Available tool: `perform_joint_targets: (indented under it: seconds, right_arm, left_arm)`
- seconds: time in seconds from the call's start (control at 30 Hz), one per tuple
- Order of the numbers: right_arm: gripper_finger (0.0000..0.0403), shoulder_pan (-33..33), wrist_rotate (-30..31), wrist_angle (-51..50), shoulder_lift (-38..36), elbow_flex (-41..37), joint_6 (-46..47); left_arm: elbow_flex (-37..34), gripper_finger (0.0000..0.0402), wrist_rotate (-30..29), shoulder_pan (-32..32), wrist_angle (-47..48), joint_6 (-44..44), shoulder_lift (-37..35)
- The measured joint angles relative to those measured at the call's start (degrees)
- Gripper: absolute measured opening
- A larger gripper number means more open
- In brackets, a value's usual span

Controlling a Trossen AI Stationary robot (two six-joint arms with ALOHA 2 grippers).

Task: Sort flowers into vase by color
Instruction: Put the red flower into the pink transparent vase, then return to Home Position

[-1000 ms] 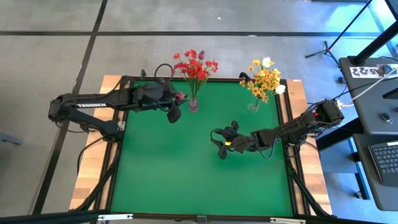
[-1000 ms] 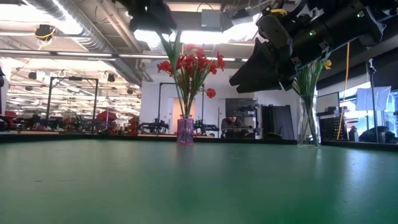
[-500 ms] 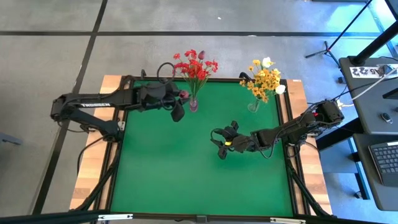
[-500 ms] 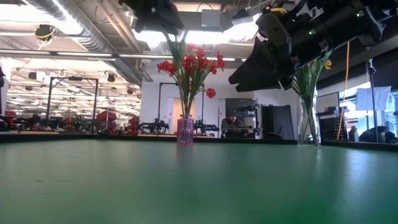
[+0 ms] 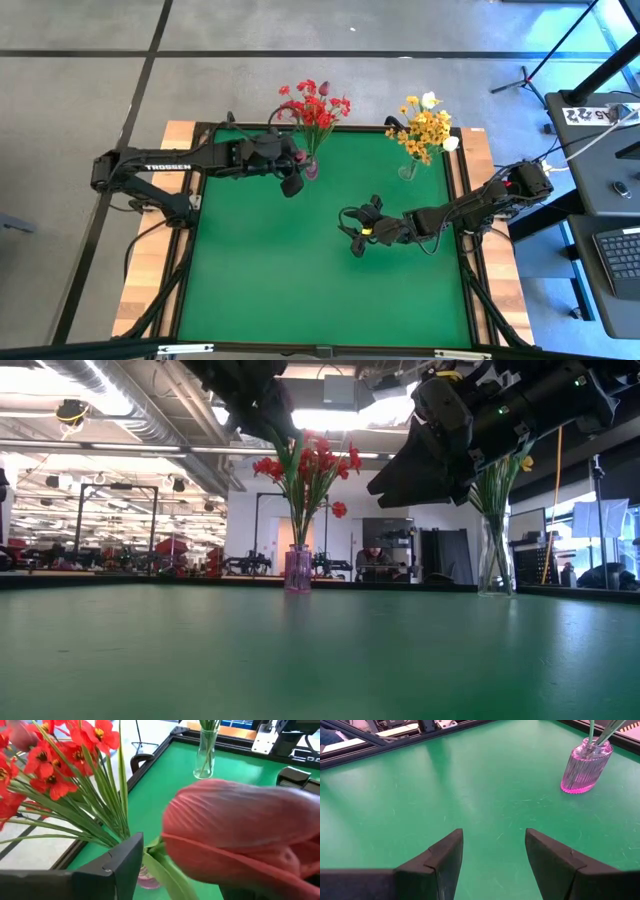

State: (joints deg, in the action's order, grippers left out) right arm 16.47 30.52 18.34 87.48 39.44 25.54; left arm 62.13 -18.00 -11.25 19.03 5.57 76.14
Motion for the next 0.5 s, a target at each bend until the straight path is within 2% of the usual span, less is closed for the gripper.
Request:
perform_joint_targets:
  seconds: [0.17,0.5]
  right_arm:
    - [0.0214,0.0,-0.1,0.0,0.0,0.0,0.0]
    - [0.0214,0.0,0.2,-0.2,0.0,0.0,1.6]
  left_arm:
    - [0.0,0.0231,-1.3,0.0,0.2,-1.2,-1.7]
    - [0.0,0.0232,-1.5,0.0,3.2,-1.2,-4.9]
